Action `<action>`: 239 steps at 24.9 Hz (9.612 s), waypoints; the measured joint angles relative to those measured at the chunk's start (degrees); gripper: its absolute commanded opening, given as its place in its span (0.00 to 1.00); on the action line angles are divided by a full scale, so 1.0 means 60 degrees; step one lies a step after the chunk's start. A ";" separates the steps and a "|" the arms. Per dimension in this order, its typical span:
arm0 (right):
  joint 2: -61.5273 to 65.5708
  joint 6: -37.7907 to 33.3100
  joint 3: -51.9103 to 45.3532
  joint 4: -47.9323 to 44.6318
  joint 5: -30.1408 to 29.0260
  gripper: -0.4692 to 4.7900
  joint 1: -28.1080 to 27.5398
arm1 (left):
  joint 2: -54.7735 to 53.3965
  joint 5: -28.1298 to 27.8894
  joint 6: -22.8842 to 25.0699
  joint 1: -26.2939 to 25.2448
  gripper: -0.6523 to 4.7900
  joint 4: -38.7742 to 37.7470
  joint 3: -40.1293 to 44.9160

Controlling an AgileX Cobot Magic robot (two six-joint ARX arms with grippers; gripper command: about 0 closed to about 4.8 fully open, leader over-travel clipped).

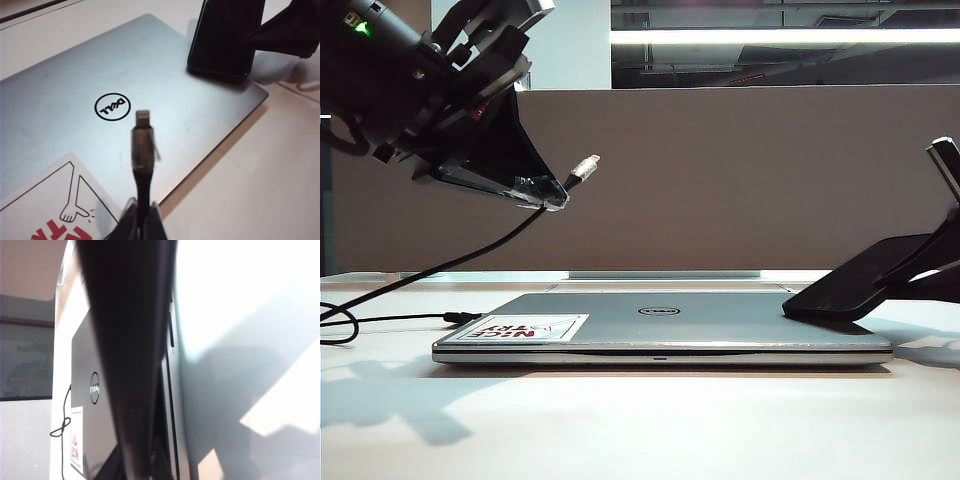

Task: Pick up the charging cable and the phone, plug the charging cable into the charging port on the phone, and finally place them back on the table.

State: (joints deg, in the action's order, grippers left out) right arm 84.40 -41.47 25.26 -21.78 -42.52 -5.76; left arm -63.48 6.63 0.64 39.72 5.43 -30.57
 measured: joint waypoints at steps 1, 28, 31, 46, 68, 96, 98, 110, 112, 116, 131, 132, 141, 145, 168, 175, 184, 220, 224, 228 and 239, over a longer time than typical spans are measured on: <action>-0.0175 0.0040 -0.0018 0.0044 0.0120 0.08 0.0033 | 0.0000 0.0000 0.0000 0.0000 0.11 0.0000 0.0000; -0.2116 0.5679 0.6528 1.4812 0.4896 0.08 0.2120 | 0.0000 0.0000 0.0000 0.0000 0.11 0.0004 0.0000; -0.1650 0.5894 0.6524 1.5577 0.5370 0.08 0.2470 | 0.0000 0.0000 0.0000 0.0000 0.11 0.0004 0.0000; 0.0171 0.6696 0.6670 1.5591 0.6397 0.08 0.2747 | 0.0000 0.0000 -0.0004 -0.0004 0.11 0.0004 0.0000; 0.1297 0.6998 0.6546 1.3817 0.5581 0.27 0.2761 | 0.0000 0.0000 0.0000 -0.0004 0.11 0.0022 0.0000; -0.0091 0.5020 0.6462 0.7672 0.0117 0.08 0.2750 | -0.0004 0.0000 -0.1774 0.1053 0.11 -0.0444 0.0007; -0.0091 0.4615 0.6233 0.6994 -0.0160 0.08 0.2747 | 0.0000 0.0007 -0.1876 0.1217 0.11 -0.0444 0.0007; -0.0077 0.0044 0.3442 -0.0251 -0.1162 0.08 0.2911 | -0.0306 0.0007 -0.3399 0.1286 0.11 -0.0452 0.0047; -0.0077 -0.0084 0.3442 -0.0488 -0.1155 0.08 0.3151 | -0.0364 0.0004 -0.3479 0.1290 0.11 -0.0423 0.0047; 0.0299 -0.0288 0.3450 -0.1005 -0.1202 0.08 0.3887 | -0.0488 0.0004 -0.3483 0.1293 0.11 -0.0281 0.0047; 0.1311 -0.1781 0.3435 -0.3042 -0.1246 0.08 0.4408 | -0.0488 0.0007 -0.3985 0.1293 0.11 -0.0230 0.0047; 0.1326 -0.1789 0.3435 -0.3042 -0.1242 0.08 0.4408 | -0.0488 0.0007 -0.4120 0.1293 0.11 -0.0164 0.0047; 0.1341 -0.1803 0.3413 -0.3031 -0.1224 0.08 0.4408 | -0.0510 0.0007 -0.4546 0.1293 0.11 0.0510 0.0047; 0.1341 -0.1803 0.3413 -0.3031 -0.1198 0.08 0.4415 | -0.0554 0.0007 -0.4546 0.1293 0.11 0.0506 0.0047; 0.1457 -0.1840 0.3384 -0.2954 -0.1242 0.08 0.4619 | -0.0605 0.0047 -0.4546 0.1304 0.11 0.0463 0.0066; 0.1457 -0.1832 0.3384 -0.2965 -0.1184 0.08 0.4608 | -0.0605 0.0076 -0.4546 0.1308 0.11 0.0692 0.0073; 0.1457 -0.1796 0.3384 -0.2962 -0.1381 0.08 0.4608 | -0.0608 0.0113 -0.4546 0.1308 0.11 0.0729 0.0084; 0.1461 -0.1337 0.3563 -0.2597 -0.1235 0.08 0.4127 | -0.0594 0.0007 -0.4251 0.1297 0.40 0.1089 0.0047; 0.1424 -0.1333 0.3585 -0.2463 -0.1224 0.08 0.3599 | -0.0459 0.0007 -0.4109 0.1297 0.23 0.1086 0.0047; 0.1053 -0.1293 0.3585 -0.1803 -0.1180 0.08 0.3002 | -0.0361 0.0004 -0.3738 0.1293 0.11 0.1137 0.0029; -0.0168 0.2146 0.4823 0.5115 -0.0940 0.08 0.1348 | -0.0299 0.0007 -0.2765 0.0831 0.11 0.1155 -0.0874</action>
State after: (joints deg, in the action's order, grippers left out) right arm 83.40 -28.60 54.19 8.91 -48.16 2.33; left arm -65.28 6.68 -15.94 44.71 12.36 -35.81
